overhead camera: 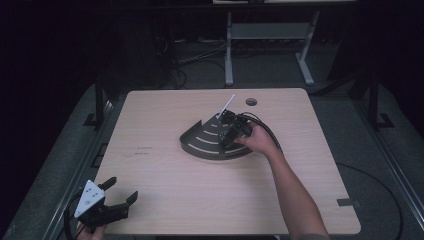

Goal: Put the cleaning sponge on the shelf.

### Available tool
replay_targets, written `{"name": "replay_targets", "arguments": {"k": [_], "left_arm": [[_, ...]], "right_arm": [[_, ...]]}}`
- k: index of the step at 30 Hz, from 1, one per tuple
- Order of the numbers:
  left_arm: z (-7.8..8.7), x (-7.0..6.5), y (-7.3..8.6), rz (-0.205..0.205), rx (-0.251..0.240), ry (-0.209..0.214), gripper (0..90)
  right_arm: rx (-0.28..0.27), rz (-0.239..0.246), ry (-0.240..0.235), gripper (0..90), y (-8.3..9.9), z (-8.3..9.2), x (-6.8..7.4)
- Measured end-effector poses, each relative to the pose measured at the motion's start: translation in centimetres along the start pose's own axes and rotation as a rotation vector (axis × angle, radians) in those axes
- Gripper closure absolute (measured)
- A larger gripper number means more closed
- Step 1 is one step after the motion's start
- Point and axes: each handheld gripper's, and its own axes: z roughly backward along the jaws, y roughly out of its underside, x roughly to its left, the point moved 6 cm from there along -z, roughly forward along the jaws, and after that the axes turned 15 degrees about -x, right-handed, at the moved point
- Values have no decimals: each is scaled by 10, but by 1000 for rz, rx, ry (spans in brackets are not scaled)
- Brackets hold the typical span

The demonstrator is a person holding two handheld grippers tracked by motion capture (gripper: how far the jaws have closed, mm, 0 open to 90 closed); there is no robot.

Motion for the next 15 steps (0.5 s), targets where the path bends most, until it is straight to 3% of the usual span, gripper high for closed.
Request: {"name": "replay_targets", "arguments": {"k": [15], "left_arm": [[1, 1, 0, 1, -2, -3, 132]], "right_arm": [[-16, -18, -18, 313, -5, -8, 2]]}}
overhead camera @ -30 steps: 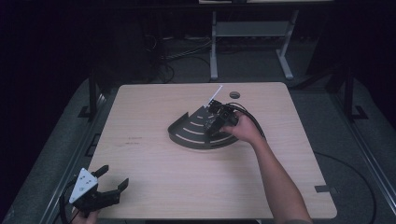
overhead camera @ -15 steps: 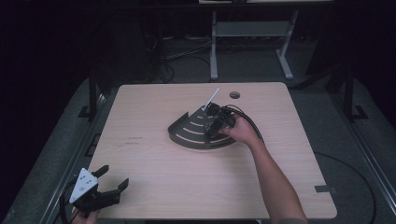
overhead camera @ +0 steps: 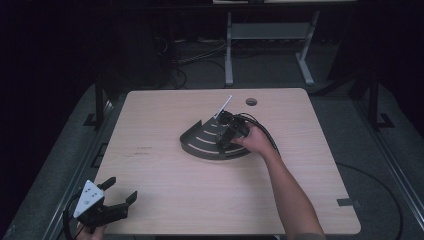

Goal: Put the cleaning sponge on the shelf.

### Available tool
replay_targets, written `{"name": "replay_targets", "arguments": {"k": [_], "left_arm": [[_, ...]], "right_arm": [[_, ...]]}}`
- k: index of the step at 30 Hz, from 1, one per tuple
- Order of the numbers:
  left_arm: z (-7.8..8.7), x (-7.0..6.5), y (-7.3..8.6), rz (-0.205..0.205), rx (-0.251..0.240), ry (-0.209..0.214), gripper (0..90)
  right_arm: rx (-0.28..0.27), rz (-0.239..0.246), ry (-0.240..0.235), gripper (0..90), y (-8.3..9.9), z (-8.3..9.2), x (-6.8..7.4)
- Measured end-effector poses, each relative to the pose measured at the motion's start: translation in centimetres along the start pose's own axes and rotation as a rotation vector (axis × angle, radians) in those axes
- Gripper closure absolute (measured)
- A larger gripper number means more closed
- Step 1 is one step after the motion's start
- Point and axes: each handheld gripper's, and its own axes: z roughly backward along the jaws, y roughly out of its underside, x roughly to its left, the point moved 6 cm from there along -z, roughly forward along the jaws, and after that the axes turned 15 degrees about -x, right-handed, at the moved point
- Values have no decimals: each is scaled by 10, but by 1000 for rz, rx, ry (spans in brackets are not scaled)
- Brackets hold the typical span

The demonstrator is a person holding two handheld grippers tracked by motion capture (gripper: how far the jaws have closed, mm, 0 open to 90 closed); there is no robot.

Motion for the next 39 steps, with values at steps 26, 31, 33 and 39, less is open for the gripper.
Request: {"name": "replay_targets", "arguments": {"k": [26, 31, 33, 39], "left_arm": [[0, 0, 0, 0, 0, 1, 133], [0, 0, 0, -1, 0, 1, 132], [0, 0, 0, 1, 0, 1, 132], [-1, 0, 0, 2, 0, 1, 133]], "right_arm": [[22, 25, 20, 296, 1, -3, 2], [18, 23, 20, 295, 1, -2, 3], [17, 20, 20, 294, 1, -1, 3], [-7, 15, 16, 255, -2, 6, 3]]}}
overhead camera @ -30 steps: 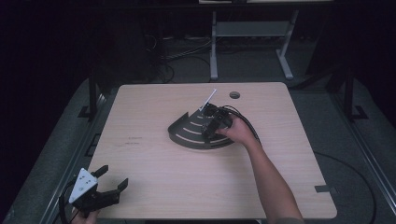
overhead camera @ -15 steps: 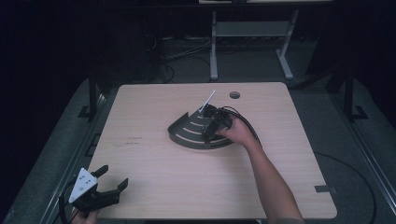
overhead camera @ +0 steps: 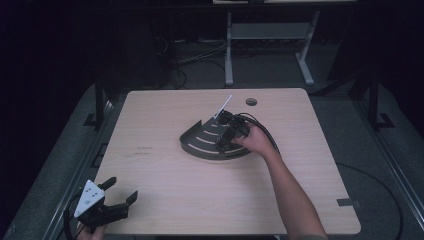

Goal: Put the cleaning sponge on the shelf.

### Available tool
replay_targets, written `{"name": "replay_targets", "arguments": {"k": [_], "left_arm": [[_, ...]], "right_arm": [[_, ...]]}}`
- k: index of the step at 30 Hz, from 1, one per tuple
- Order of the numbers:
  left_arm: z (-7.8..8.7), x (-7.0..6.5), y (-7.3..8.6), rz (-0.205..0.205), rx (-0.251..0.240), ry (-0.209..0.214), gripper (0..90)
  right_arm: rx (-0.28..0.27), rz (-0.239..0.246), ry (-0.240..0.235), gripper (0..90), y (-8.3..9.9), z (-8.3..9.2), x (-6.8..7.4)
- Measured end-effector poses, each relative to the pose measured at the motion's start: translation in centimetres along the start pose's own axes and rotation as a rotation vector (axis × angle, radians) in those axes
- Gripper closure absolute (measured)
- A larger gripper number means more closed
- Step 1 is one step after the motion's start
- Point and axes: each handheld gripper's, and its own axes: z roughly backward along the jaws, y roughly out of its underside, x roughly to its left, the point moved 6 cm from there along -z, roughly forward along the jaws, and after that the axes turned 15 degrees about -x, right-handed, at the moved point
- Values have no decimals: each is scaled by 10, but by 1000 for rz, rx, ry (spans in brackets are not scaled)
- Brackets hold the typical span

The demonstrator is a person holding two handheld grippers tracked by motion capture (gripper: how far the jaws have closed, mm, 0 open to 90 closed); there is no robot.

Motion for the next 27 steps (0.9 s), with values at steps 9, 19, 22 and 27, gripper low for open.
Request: {"name": "replay_targets", "arguments": {"k": [9, 19, 22, 27], "left_arm": [[0, -1, 0, 0, 2, 1, 133], [2, -1, -1, -4, -5, 1, 132], [1, 0, -1, 0, -3, 2, 133], [1, -1, 0, -5, 2, 3, 132]], "right_arm": [[-21, -1, 2, 204, -1, 10, 0], [-49, -9, 4, 197, 1, 23, 1], [-63, 2, 0, 196, 0, 29, 3], [-78, 3, -7, 193, 1, 38, 7]]}}
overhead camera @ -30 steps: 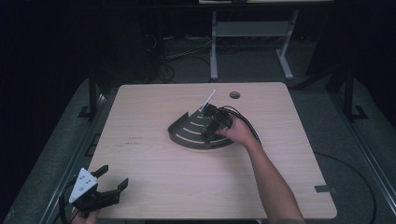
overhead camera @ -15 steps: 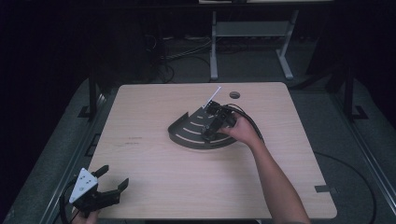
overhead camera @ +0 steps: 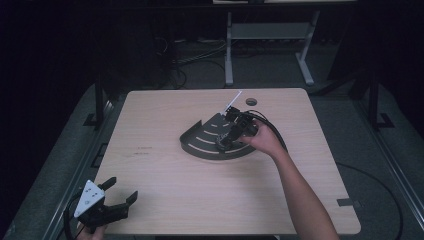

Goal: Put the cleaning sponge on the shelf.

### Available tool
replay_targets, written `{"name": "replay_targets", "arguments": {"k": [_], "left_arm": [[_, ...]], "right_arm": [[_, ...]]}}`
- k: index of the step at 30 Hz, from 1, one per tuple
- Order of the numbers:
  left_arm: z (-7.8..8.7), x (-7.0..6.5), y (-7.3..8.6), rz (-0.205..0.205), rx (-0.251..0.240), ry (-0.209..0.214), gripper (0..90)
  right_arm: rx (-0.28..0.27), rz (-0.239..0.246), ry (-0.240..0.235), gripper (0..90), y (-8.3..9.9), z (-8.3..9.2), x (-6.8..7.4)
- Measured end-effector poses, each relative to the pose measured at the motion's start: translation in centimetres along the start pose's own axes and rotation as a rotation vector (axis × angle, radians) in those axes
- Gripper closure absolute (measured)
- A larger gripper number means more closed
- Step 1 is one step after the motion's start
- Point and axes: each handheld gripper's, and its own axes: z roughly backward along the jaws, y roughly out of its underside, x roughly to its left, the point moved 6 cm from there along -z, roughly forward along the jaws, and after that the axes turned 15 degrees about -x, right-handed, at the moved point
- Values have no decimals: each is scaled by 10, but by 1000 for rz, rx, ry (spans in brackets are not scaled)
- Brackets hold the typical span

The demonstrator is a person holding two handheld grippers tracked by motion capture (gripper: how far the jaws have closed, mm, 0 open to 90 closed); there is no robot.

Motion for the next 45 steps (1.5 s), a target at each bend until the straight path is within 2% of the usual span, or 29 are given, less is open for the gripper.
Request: {"name": "replay_targets", "arguments": {"k": [11, 35, 45], "left_arm": [[-1, 0, 0, -2, 5, -2, 132], [0, 0, 0, -6, 3, -2, 133], [0, -1, 0, -6, 4, -1, 133]], "right_arm": [[-20, -8, -8, 193, 12, 12, 1], [-69, -15, -6, 180, 24, 37, 6], [-83, -24, -25, 181, 29, 41, 12]]}}
